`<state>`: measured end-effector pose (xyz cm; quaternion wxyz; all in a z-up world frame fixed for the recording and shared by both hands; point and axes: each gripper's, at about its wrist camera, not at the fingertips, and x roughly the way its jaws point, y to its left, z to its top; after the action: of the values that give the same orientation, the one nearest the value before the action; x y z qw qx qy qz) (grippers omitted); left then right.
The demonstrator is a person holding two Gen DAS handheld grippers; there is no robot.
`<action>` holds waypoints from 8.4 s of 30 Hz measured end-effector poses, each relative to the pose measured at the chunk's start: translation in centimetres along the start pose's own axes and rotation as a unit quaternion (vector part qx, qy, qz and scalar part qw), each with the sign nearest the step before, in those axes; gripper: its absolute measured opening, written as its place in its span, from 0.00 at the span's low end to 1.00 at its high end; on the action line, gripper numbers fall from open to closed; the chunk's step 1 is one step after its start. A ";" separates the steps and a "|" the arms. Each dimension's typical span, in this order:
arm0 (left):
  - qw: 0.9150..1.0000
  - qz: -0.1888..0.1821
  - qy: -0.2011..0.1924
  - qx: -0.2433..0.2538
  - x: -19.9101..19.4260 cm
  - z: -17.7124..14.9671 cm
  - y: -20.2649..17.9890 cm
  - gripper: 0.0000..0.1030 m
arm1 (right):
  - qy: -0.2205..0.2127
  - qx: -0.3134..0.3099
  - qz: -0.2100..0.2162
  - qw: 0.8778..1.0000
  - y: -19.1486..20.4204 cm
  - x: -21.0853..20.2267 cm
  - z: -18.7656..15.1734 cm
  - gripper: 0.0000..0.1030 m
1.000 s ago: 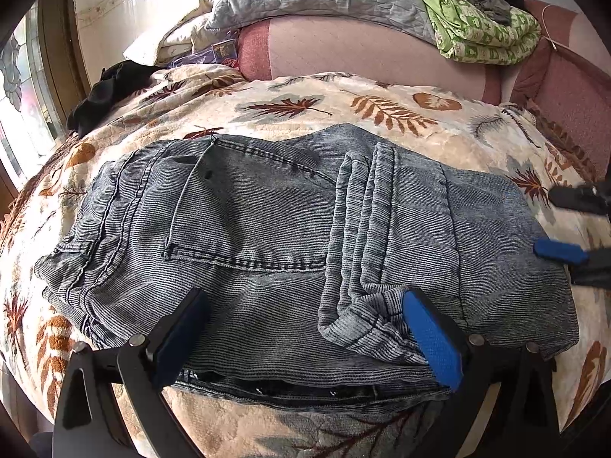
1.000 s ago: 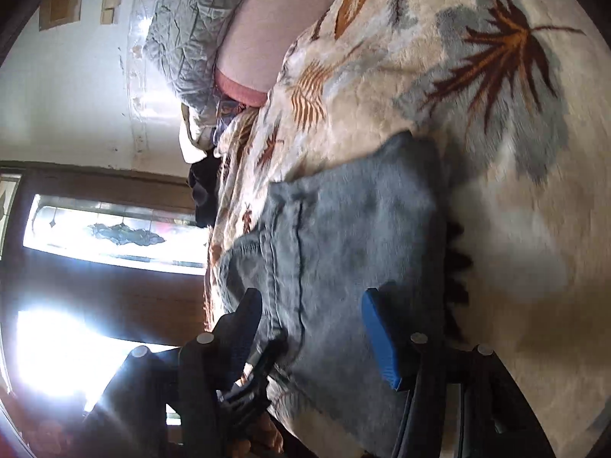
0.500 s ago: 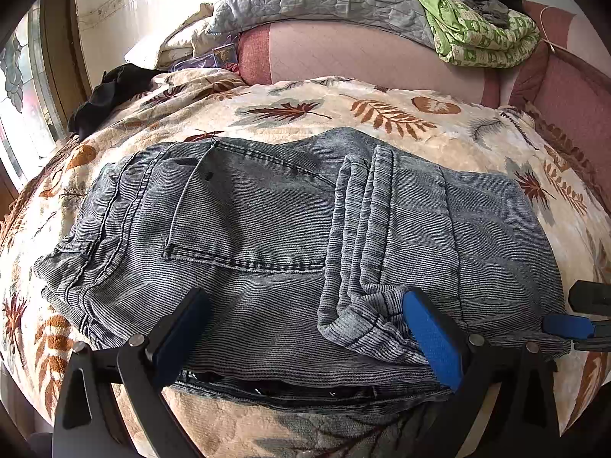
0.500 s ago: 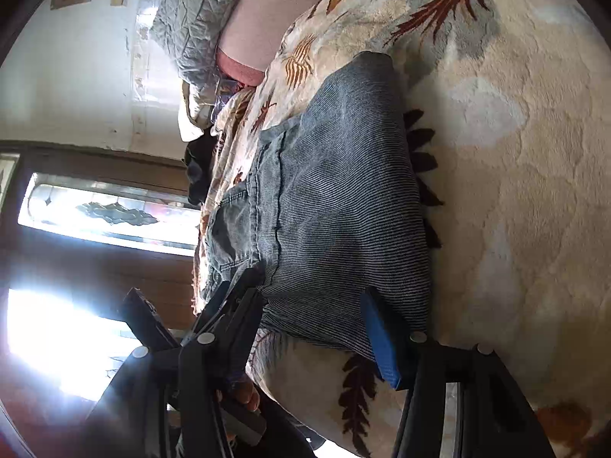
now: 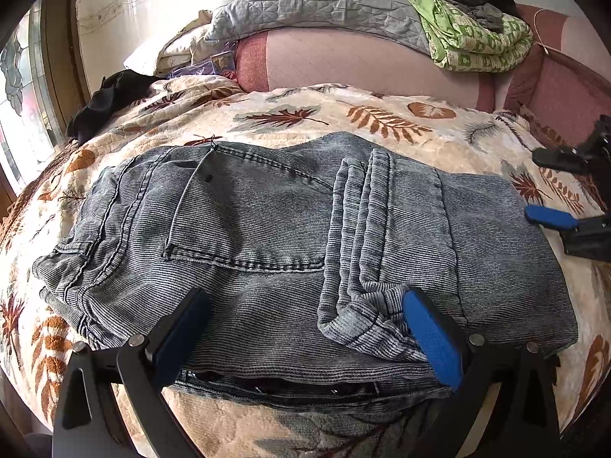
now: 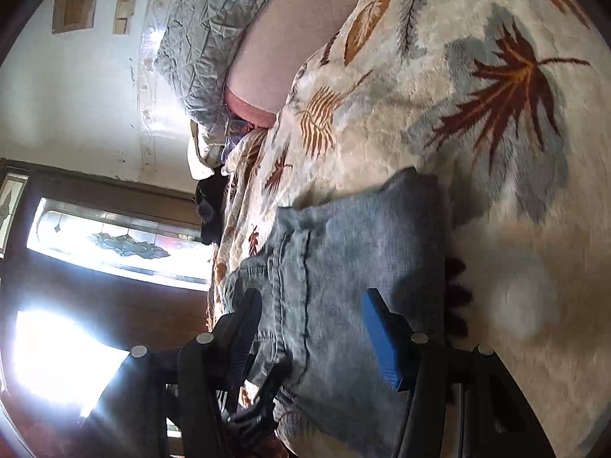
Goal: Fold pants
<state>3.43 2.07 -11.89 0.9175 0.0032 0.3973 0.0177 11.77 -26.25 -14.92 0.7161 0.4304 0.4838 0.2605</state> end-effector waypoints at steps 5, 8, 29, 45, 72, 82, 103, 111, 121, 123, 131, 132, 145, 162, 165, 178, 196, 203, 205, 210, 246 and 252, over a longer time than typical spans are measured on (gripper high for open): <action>1.000 -0.006 -0.003 0.003 0.0 -0.1 0.1 0.98 | 0.000 0.045 -0.023 0.999 -3.2 2.2 2.9 0.58; 1.000 -0.008 -0.005 0.003 0.1 0.0 0.0 0.99 | -0.001 0.022 -0.036 0.999 -1.9 1.9 2.8 0.58; 0.999 0.020 -0.016 -0.028 -4.3 -0.2 2.7 0.99 | 0.018 -0.133 -0.079 0.988 3.7 -0.8 -9.1 0.71; 0.993 0.008 0.026 -0.118 -4.6 -1.1 7.7 0.99 | 0.040 -0.153 -0.132 0.979 2.9 0.6 -10.1 0.75; 0.965 -0.059 0.069 -0.246 -2.6 -1.5 13.3 0.99 | 0.043 -0.139 -0.018 0.989 6.4 1.2 -9.6 0.76; 0.971 -0.058 0.074 -0.220 -3.5 -1.2 12.6 0.99 | 0.055 -0.115 0.032 0.991 6.8 2.8 -10.7 0.76; 0.904 -0.144 0.022 -0.402 -3.2 -3.4 20.5 0.99 | 0.015 -0.138 -0.015 0.990 5.7 1.7 -10.2 0.75; 0.856 -0.207 0.013 -0.473 -1.0 -3.1 22.8 0.99 | 0.015 -0.155 -0.013 0.988 6.3 2.0 -10.4 0.75; 0.855 -0.204 0.007 -0.477 0.6 -2.4 23.5 0.77 | 0.016 -0.161 -0.027 0.987 6.3 2.2 -10.5 0.75; 0.858 -0.188 0.023 -0.478 1.2 -2.9 24.0 0.31 | 0.022 -0.163 -0.035 0.986 6.2 2.6 -10.6 0.75; 0.850 -0.193 0.030 -0.489 1.9 -3.7 24.5 0.21 | 0.060 -0.199 -0.070 0.976 8.7 4.7 -10.8 0.75; 0.847 -0.195 0.029 -0.493 1.9 -3.8 24.6 0.21 | 0.065 -0.212 -0.073 0.972 9.7 5.1 -10.5 0.75; 0.844 -0.198 0.028 -0.497 1.9 -4.6 24.8 0.23 | 0.193 -0.361 -0.134 0.903 25.1 21.0 -5.4 0.75; 0.851 -0.193 0.020 -0.488 2.3 -4.3 24.7 0.23 | 0.238 -0.386 -0.165 0.876 26.9 34.7 -5.9 0.66; 0.851 -0.191 0.019 -0.489 2.4 -4.2 24.7 0.22 | 0.168 -0.280 -0.131 0.936 23.4 27.8 -5.1 0.66; 0.856 -0.176 0.018 -0.486 2.2 -4.0 24.3 0.22 | 0.150 -0.132 -0.133 0.971 16.7 17.3 -9.0 0.71; 0.921 -0.214 -0.049 -0.321 -3.0 4.6 20.0 0.14 | 0.129 -0.063 -0.035 0.989 10.9 15.9 -10.9 0.73; 0.953 -0.254 -0.078 -0.149 -7.5 9.4 10.1 0.14 | 0.053 0.082 0.133 0.986 6.4 10.3 -9.2 0.72; 0.957 -0.265 -0.075 -0.087 -8.3 9.7 6.0 0.14 | 0.005 0.079 0.141 0.987 5.5 6.7 -8.9 0.73; 0.964 -0.262 -0.027 0.050 -7.0 7.7 -4.4 0.14 | -0.071 0.087 0.133 0.985 2.4 -1.6 -8.5 0.73; 0.960 -0.224 0.069 0.151 -1.4 0.3 -13.9 0.18 | 0.011 0.010 0.095 0.995 5.2 -3.0 2.4 0.73; 0.956 -0.243 0.069 0.147 -1.7 0.4 -13.0 0.20 | 0.093 0.062 -0.027 0.993 -0.1 4.7 3.9 0.73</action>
<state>2.96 -10.98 -10.63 0.8537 0.0405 0.4467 -0.2646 17.26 -23.98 -16.56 0.6468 0.4347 0.5749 0.2492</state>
